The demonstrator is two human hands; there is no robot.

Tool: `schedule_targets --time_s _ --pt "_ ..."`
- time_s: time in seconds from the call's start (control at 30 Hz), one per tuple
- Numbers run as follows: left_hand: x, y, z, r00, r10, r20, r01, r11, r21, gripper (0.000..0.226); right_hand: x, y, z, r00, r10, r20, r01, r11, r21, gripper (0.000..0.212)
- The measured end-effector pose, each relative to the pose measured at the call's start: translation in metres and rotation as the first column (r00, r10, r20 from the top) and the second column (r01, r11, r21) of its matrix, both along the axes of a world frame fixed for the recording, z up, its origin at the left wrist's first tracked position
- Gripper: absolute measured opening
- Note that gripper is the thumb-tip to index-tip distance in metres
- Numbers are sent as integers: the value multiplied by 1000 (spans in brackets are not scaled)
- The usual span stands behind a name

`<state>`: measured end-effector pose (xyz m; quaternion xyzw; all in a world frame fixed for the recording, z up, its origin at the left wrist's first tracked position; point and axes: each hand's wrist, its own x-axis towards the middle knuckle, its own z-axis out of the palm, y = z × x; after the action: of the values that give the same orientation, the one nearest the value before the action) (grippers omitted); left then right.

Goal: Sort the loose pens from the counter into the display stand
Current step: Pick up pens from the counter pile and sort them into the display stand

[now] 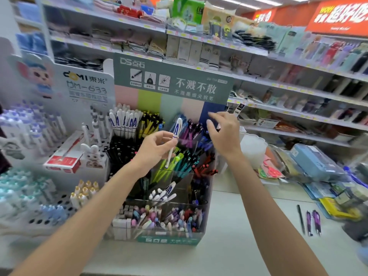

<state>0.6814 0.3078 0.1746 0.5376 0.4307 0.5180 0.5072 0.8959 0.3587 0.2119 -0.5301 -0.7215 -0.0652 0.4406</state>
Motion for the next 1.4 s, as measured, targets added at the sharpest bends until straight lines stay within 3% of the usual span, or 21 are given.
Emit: schedule_targets --time_s 0.07,0.13,0.2,0.3,0.4,0.5,0.63,0.83,0.97,1.13,1.3,1.4 --pt "-4 0 2 999 44 -12 -44 998 33 5 -25 -15 18 956 257 -143 -267 962 -60 31" --pt "-11 -3 6 997 73 -22 -71 996 53 5 -54 -25 28 861 436 -261 -494 838 -231 38" --pt "-22 -9 12 995 96 -18 -94 994 61 3 -78 -27 29 834 506 -219 -552 778 -302 40" --pt "-52 -16 17 973 206 -106 -189 971 150 8 -106 -25 35 814 514 -270 -567 803 -181 35" --pt "-94 -21 16 909 382 -165 -346 914 213 15 -125 -19 53 808 469 -356 -507 862 -14 35" --pt "-128 -33 8 864 460 -205 -419 882 213 12 -138 -24 50 865 442 -237 -458 889 -14 35" --pt "-137 -46 -9 877 417 -238 -383 907 175 5 -136 -53 0 895 412 -173 -419 908 -5 35" --pt "-129 -56 -37 921 280 -272 -261 960 103 4 -103 -93 -75 969 167 -181 -153 984 91 24" --pt "-125 -62 -46 929 207 -306 -197 978 65 5 -98 -104 -104 990 98 -105 -99 995 -8 23" --pt "-123 -65 -58 931 125 -342 -117 992 44 3 -101 -109 -138 995 76 60 -46 915 -400 35" --pt "-104 -72 -68 912 67 -404 -55 998 41 3 -58 -144 -135 998 -58 -39 44 956 -290 34" --pt "-73 -78 -66 882 56 -469 -16 996 89 5 -5 -163 -136 990 -141 -18 130 950 -283 31"
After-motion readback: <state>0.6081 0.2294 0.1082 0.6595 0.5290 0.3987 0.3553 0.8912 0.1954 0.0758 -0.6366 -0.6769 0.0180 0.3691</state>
